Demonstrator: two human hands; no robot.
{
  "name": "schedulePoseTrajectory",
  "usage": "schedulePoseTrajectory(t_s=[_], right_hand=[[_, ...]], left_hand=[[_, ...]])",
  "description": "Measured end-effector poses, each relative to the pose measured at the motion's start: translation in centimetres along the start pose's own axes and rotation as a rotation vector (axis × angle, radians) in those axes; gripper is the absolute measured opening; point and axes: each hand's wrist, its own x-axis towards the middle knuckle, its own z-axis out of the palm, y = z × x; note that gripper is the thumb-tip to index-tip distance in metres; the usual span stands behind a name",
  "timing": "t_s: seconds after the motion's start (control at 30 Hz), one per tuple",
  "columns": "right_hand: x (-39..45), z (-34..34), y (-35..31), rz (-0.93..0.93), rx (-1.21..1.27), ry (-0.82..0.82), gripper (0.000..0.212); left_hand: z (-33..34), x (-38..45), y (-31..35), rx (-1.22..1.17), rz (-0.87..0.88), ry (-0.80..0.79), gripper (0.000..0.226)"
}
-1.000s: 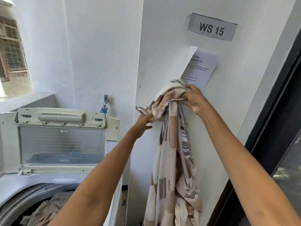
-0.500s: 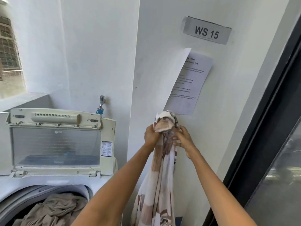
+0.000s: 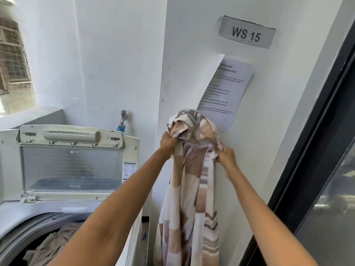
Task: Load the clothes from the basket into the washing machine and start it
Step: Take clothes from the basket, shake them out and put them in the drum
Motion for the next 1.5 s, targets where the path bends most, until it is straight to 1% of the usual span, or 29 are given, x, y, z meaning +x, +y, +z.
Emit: schedulePoseTrajectory(t_s=[0.1,0.17,0.2,0.27,0.3,0.37,0.4,0.47,0.53,0.57,0.63,0.67,0.7,0.8,0.87,0.93,0.97,1.0,1.07,1.1,1.13,1.2,1.23,1.27,1.3,1.37,1.43,1.47,1.5], right_hand=[[1.9,-1.1,-5.3,-0.085,0.184,0.070,0.022],[2.1,-1.0,-8.2,-0.134,0.308,0.071,0.025],[2.1,-0.8,-9.3,-0.140,0.365,0.063,0.029],[1.9,-0.2,-10.1,-0.129,0.356,0.053,0.030],[1.7,0.1,-10.1,-0.130,0.282,0.050,0.025],[1.5,0.8,-8.9,-0.127,0.109,0.029,0.013],[1.3,1.1,-8.1,-0.107,0.053,0.006,0.013],[0.7,1.6,-6.5,-0.078,0.003,-0.063,0.014],[0.1,1.9,-5.4,-0.096,-0.039,-0.121,0.015],[-0.2,1.9,-5.0,-0.114,-0.061,-0.154,0.014],[-1.1,1.7,-4.4,-0.156,-0.075,-0.265,0.014],[-1.4,1.4,-3.6,-0.172,-0.074,-0.324,0.017],[-1.9,1.2,-2.8,-0.181,-0.077,-0.362,0.025],[-3.0,0.7,0.9,-0.103,-0.153,-0.384,0.067],[-4.0,1.0,3.8,-0.038,-0.249,-0.481,0.097],[-5.5,1.7,6.1,0.059,-0.295,-0.557,0.107],[-6.0,1.9,7.2,0.104,-0.311,-0.542,0.103],[-6.1,2.1,8.1,0.135,-0.330,-0.506,0.092],[-5.7,2.2,8.6,0.169,-0.383,-0.409,0.055],[-5.1,1.8,8.2,0.158,-0.418,-0.366,0.043],[-4.7,1.3,7.3,0.135,-0.426,-0.335,0.034],[-3.3,0.1,4.9,0.076,-0.392,-0.265,0.014],[-2.7,-0.6,3.3,0.044,-0.367,-0.232,0.014],[-1.5,-1.3,1.6,-0.008,-0.357,-0.194,0.027],[-0.4,-1.9,-0.3,-0.081,-0.346,-0.150,0.032],[1.6,-2.6,-5.0,-0.202,-0.282,-0.086,0.022],[2.8,-2.1,-10.0,-0.264,-0.167,-0.030,0.009],[2.9,-1.5,-12.5,-0.291,-0.107,0.002,0.008],[2.9,-0.8,-14.3,-0.319,-0.058,0.037,0.021]], left_hand=[[-0.7,-0.9,-1.2,0.073,-0.109,-0.044,0.070],[-0.4,-1.8,-1.6,0.193,-0.146,-0.171,0.068],[-0.2,-1.9,-1.7,0.322,-0.159,-0.241,0.069],[0.2,-2.2,-1.2,0.553,-0.157,-0.383,0.082],[0.4,-2.3,-0.7,0.570,-0.142,-0.450,0.093],[1.0,-2.6,0.3,0.428,-0.101,-0.580,0.113],[1.2,-2.7,0.6,0.331,-0.074,-0.632,0.112],[2.0,-3.2,0.6,0.201,0.006,-0.674,0.092],[2.8,-3.3,-0.4,0.244,0.113,-0.581,0.069],[3.3,-3.1,-1.2,0.287,0.146,-0.485,0.061],[3.7,-2.9,-2.7,0.351,0.144,-0.292,0.043],[3.7,-2.9,-3.3,0.364,0.137,-0.234,0.035],[3.7,-2.7,-3.7,0.357,0.143,-0.196,0.030],[3.5,-3.0,-3.1,0.252,0.144,-0.118,0.024],[3.6,-3.1,-1.7,0.149,0.147,-0.110,0.022],[3.5,-2.7,-0.2,0.035,0.160,-0.105,0.020],[3.5,-2.5,0.5,-0.031,0.164,-0.090,0.019],[3.3,-2.2,1.1,-0.088,0.166,-0.061,0.018],[2.6,-1.9,2.1,-0.161,0.166,0.027,0.014],[2.1,-1.6,2.5,-0.171,0.167,0.079,0.014],[1.3,-1.3,2.7,-0.143,0.171,0.135,0.018],[-0.7,-0.4,2.5,-0.031,0.165,0.212,0.039],[-1.9,0.0,2.2,0.014,0.166,0.223,0.046],[-2.9,0.2,1.8,0.038,0.171,0.223,0.049],[-3.9,0.6,1.3,0.046,0.173,0.232,0.049],[-5.3,0.8,0.9,0.026,0.161,0.275,0.054],[-5.9,0.9,1.5,0.036,0.183,0.326,0.054],[-6.1,0.8,2.4,0.047,0.213,0.353,0.053],[-6.1,0.8,3.4,0.029,0.231,0.377,0.051]])
